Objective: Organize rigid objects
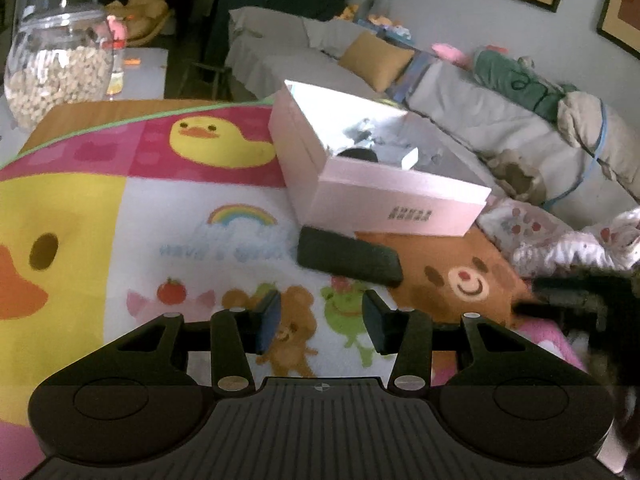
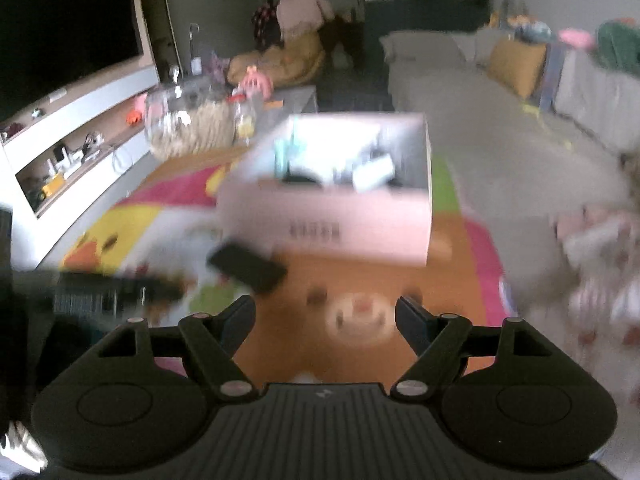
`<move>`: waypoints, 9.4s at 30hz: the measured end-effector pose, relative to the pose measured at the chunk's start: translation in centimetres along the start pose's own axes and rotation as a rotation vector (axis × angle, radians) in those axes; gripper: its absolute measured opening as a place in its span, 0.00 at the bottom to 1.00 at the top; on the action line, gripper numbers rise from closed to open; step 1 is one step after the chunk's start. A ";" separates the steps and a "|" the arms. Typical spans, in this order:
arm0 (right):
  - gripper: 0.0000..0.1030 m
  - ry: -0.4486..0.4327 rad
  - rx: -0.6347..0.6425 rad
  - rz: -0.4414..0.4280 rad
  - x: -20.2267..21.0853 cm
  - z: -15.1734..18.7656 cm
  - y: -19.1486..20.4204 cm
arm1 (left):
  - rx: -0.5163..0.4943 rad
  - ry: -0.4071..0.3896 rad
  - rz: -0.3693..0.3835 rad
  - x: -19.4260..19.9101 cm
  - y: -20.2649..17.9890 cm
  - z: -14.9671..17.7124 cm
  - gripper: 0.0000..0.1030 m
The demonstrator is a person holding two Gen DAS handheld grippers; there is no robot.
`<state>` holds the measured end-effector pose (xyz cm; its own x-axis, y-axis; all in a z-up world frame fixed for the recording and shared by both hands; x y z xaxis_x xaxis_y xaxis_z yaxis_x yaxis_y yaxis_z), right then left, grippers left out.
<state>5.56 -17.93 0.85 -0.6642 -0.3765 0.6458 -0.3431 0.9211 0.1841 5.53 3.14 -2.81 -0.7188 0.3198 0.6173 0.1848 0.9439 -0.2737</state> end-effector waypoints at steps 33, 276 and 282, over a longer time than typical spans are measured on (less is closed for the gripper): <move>0.83 -0.058 -0.001 0.049 -1.7 3.8 -1.5 | -0.224 0.149 0.106 -4.3 -4.4 -0.9 0.45; 0.63 -0.175 -0.015 0.122 -6.0 -12.5 -2.0 | -0.194 -0.091 0.030 -10.7 -5.0 -16.3 0.41; 0.68 -0.163 0.050 0.152 -5.1 -8.5 -1.2 | -0.237 -0.087 0.051 -10.8 -4.9 -14.3 0.41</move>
<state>15.00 -16.27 3.64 -0.8077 -0.2487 0.5346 -0.2606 0.9639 0.0547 22.00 -3.75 2.37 -0.7575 0.3688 0.5388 0.3667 0.9230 -0.1162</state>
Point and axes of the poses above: each gripper's, at about its wrist camera, not at the fingertips, and x roughly against the way its jaws point, y to its left, z to its underside, the point moved 8 cm from there along -x, roughly the way its jaws point, and after that the axes turned 3 degrees about -x, right-handed, at the moved point
